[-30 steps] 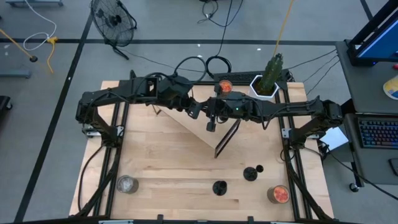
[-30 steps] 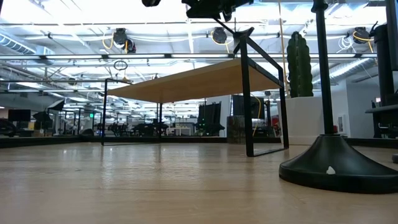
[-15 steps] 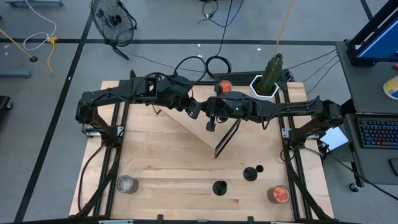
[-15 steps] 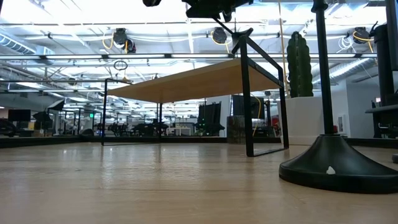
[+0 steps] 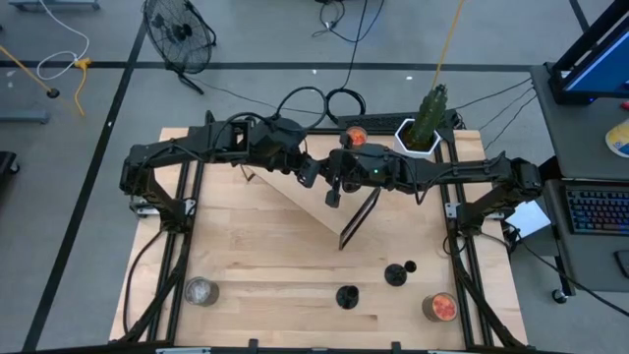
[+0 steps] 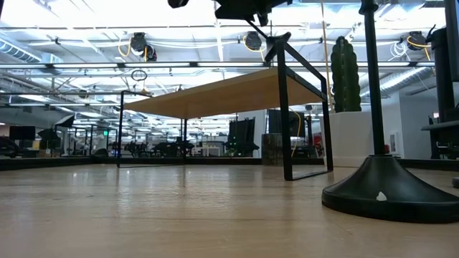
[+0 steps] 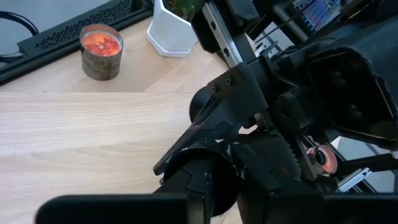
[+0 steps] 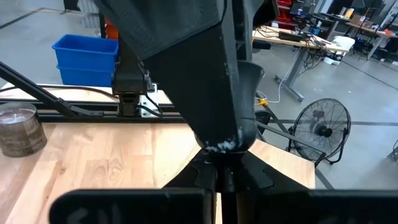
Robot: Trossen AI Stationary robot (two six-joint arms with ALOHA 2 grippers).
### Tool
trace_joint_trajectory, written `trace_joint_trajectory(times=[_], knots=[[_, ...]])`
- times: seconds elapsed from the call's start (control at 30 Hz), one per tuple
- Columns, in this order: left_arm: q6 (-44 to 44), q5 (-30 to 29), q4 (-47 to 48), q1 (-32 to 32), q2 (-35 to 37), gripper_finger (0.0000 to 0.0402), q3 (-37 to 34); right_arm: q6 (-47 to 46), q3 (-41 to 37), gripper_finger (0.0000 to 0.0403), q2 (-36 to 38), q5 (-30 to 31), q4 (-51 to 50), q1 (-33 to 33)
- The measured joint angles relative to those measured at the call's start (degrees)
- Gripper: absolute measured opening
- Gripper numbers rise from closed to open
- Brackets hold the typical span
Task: Pick & Place candle stick holders
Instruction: Put the top black candle holder on the shelf
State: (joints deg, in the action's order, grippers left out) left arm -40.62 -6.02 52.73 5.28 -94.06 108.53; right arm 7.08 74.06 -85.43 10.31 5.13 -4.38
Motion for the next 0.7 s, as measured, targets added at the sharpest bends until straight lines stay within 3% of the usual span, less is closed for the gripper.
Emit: trace_joint_trajectory(times=[0.37,0.7], knots=[[1.55,1.35,-0.64,0.43,0.17,0.0192,-0.01,-1.05,0.04,0.0012,0.00,-0.13,-0.15,0.00],[3.56,0.56,-0.17,1.83,3.67,0.0220,-0.09,-2.53,0.22,0.0012,0.11,0.06,0.33,-0.07]])
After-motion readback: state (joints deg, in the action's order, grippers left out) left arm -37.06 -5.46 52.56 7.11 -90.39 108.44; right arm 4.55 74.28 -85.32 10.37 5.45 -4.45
